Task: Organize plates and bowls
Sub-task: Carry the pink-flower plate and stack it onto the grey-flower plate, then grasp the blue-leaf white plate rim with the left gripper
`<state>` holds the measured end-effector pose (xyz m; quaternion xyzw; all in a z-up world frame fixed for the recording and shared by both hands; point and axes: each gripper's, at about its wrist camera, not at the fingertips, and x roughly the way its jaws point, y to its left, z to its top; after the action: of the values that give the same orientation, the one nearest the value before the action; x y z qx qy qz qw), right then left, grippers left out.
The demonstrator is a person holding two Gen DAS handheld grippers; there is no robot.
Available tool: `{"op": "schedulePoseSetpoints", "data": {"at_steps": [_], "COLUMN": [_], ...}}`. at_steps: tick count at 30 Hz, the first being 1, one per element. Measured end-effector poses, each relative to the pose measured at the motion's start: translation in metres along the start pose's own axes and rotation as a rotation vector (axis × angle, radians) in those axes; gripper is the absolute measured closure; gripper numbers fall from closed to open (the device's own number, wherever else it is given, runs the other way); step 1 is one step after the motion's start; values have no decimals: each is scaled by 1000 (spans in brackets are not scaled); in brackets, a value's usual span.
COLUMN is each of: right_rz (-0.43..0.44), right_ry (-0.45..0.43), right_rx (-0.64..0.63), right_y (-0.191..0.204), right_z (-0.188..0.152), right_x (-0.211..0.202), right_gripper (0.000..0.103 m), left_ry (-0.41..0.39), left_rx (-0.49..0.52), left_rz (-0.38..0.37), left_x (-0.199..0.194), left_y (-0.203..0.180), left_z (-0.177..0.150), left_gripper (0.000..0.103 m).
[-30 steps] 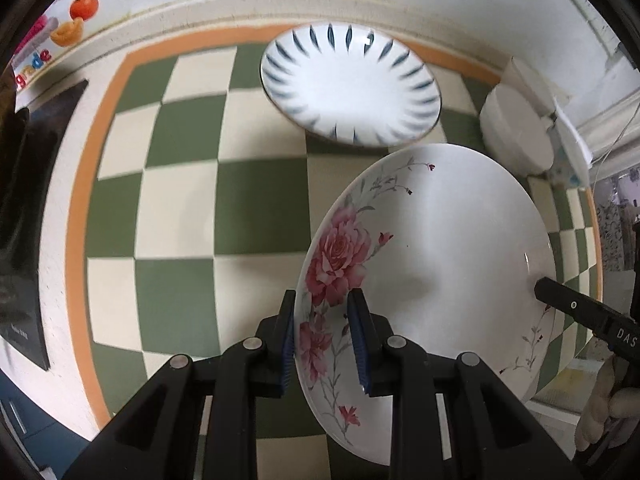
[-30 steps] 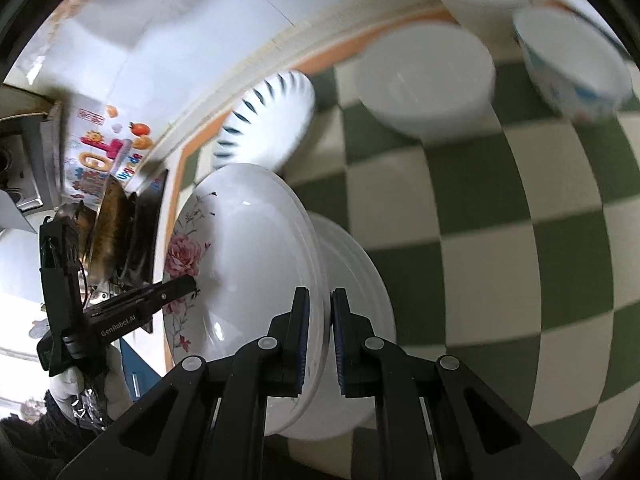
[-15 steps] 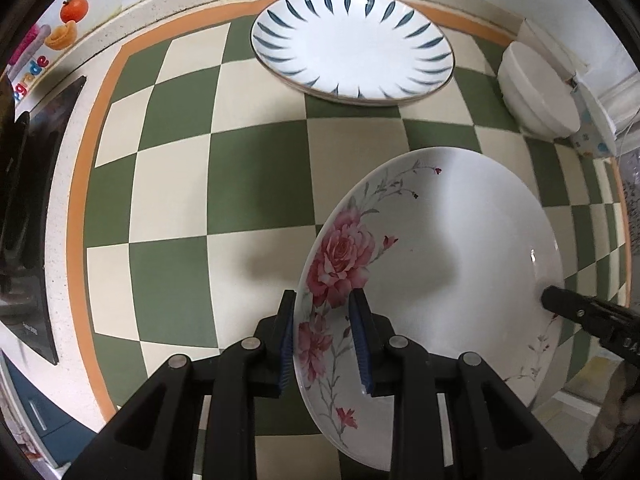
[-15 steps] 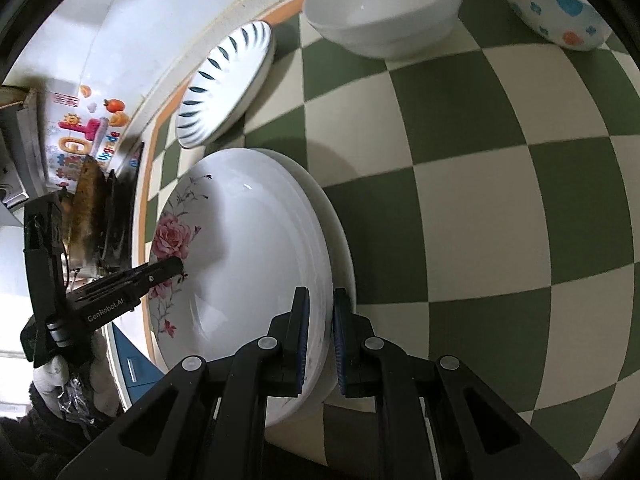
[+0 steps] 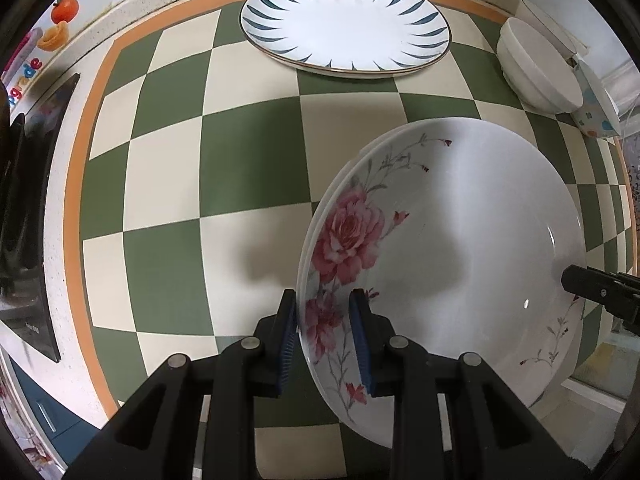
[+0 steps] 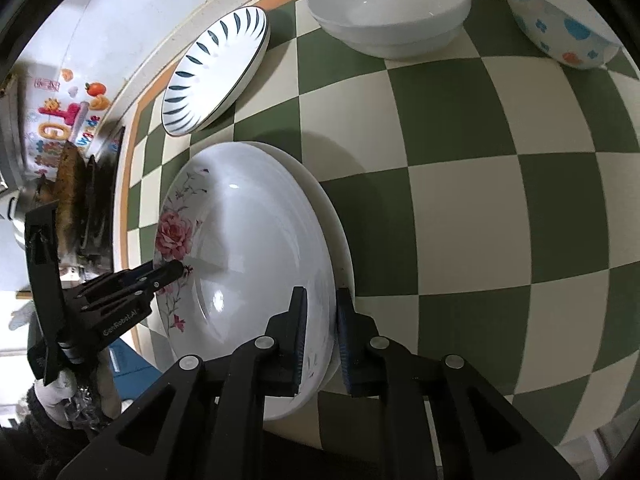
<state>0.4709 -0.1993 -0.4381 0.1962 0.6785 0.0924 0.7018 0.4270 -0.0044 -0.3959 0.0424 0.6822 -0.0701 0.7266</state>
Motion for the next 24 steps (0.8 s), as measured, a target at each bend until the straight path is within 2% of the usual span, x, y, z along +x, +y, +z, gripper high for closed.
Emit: {"op": "schedulePoseSetpoints", "data": {"at_steps": [4, 8, 13, 17, 19, 21, 24], "right_rz": [-24, -91, -44, 43, 55, 45, 36], "right_ry": [28, 42, 12, -70, -99, -103, -85], "right_rx": [-6, -34, -15, -4, -4, -6, -5], "right_y": [5, 11, 13, 33, 41, 52, 64], "right_z": [-1, 0, 18, 65, 90, 120, 158], "right_x": [2, -2, -28, -48, -45, -33, -10], "right_gripper": [85, 81, 81, 76, 73, 73, 73], "left_ry": [29, -3, -63, -114, -123, -95, -48], "left_rx": [3, -2, -34, -82, -104, -124, -159], "left_rz": [-4, -15, -52, -67, -76, -69, -99], "left_x": [0, -14, -51, -64, -59, -45, -28], "left_y": [5, 11, 29, 41, 58, 69, 87], "left_z": [0, 6, 27, 72, 105, 136, 166], "left_gripper": [79, 79, 79, 77, 76, 76, 76]}}
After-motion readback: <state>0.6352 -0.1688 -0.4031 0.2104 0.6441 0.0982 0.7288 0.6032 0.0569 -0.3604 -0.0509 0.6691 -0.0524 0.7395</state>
